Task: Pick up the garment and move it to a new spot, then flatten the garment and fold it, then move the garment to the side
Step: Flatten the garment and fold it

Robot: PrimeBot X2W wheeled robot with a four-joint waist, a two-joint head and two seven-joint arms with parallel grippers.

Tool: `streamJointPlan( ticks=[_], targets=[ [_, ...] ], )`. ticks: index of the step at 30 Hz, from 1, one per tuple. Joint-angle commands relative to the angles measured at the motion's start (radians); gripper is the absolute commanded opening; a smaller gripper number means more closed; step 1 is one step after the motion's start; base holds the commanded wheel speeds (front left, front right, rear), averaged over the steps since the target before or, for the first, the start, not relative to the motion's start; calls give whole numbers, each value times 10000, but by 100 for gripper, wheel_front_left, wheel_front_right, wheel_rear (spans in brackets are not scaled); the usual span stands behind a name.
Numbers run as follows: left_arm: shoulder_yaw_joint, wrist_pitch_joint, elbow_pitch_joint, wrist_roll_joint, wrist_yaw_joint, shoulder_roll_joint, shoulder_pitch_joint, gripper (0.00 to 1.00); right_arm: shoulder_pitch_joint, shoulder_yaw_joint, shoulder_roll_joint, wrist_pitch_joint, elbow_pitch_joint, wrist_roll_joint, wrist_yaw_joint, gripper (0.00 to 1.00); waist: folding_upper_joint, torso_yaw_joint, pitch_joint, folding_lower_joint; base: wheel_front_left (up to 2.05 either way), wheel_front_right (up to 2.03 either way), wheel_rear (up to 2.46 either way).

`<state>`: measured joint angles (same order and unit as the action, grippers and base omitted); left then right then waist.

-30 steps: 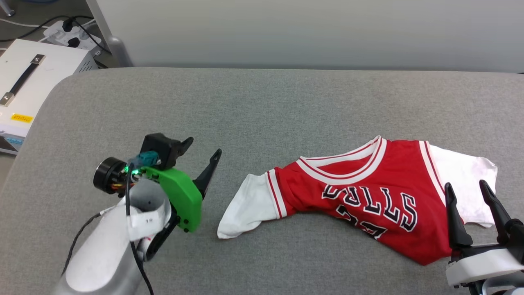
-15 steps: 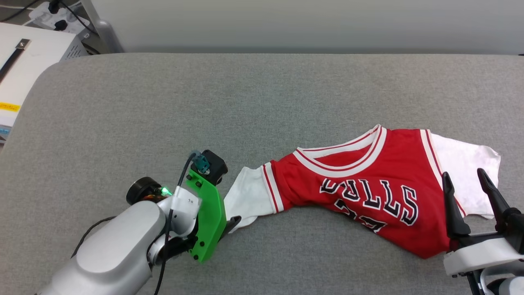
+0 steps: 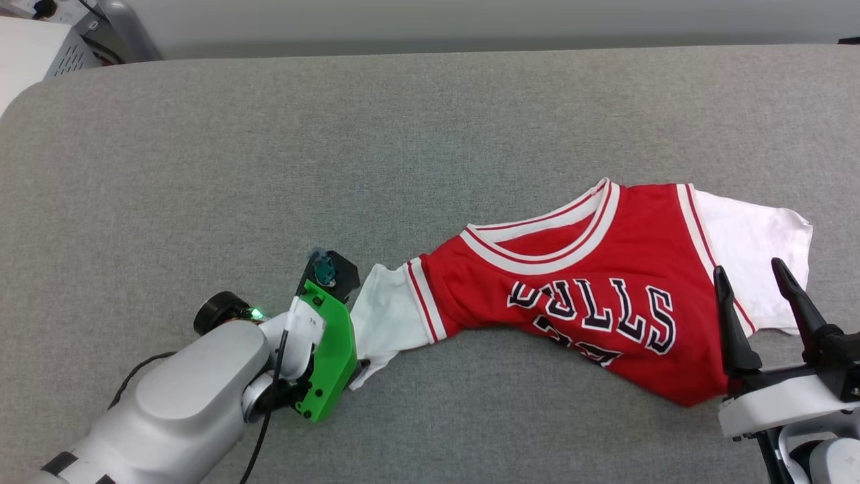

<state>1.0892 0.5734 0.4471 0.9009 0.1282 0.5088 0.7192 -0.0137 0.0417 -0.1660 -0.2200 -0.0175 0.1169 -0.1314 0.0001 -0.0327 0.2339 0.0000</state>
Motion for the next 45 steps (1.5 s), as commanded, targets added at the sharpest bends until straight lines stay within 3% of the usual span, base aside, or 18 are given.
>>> streamJointPlan(
  ticks=[1, 2, 4, 11, 19, 25, 29, 33, 39, 45],
  targets=[
    [557, 150, 276, 224, 24, -121, -409, 100, -176, 6, -4, -27, 25, -46, 7, 100, -1, -58, 43, 0, 0, 0, 0],
    [735, 105, 247, 332, 24, -81, -390, 64, -171, 25, 0, -34, 35, -47, 7, 100, -1, -55, 33, 0, 0, 0, 0],
    [957, -136, 211, 471, 24, 5, -329, 0, -156, 69, 5, -45, 61, -48, 7, 100, -1, -32, -23, 0, 0, 0, 0],
    [555, -2523, 341, 212, -6, 533, -110, 0, -143, 468, -136, -39, 91, 18, 7, 100, -1, 40, -409, 0, 0, 0, 0],
    [-316, -4950, -395, -256, -1112, 1507, -559, 0, -494, 1182, -1113, 834, -346, 401, 7, 100, -1, 185, -770, 0, 0, 0, 0],
    [-609, -5599, -1486, -324, -1995, 1961, -1103, 0, -1451, 630, -2962, 3578, -607, 2020, 7, 100, -1, 283, -775, 0, 0, 0, 0],
    [-621, -5711, -2332, -537, -2521, 2020, -1216, 0, -2386, -284, -4579, 6468, -314, 3792, 7, 100, -1, 439, -632, 0, 0, 0, 0],
    [-625, -5787, -2948, -776, -2862, 2032, -1161, 0, -3264, -1287, -5780, 9042, 215, 5184, 7, 100, -1, 617, -391, 0, 0, 0, 0],
    [-673, -5874, -3588, -1112, -3167, 1990, -866, 0, -4556, -2391, -6567, 11166, 1265, 6090, 7, 100, -1, 1001, 228, 0, 0, 0, 0],
    [-776, -5992, -4051, -1364, -3382, 1995, -583, 0, -5661, -3084, -6448, 11710, 2406, 6208, 7, 100, -1, 1380, 973, 0, 0, 0, 0]
  ],
)
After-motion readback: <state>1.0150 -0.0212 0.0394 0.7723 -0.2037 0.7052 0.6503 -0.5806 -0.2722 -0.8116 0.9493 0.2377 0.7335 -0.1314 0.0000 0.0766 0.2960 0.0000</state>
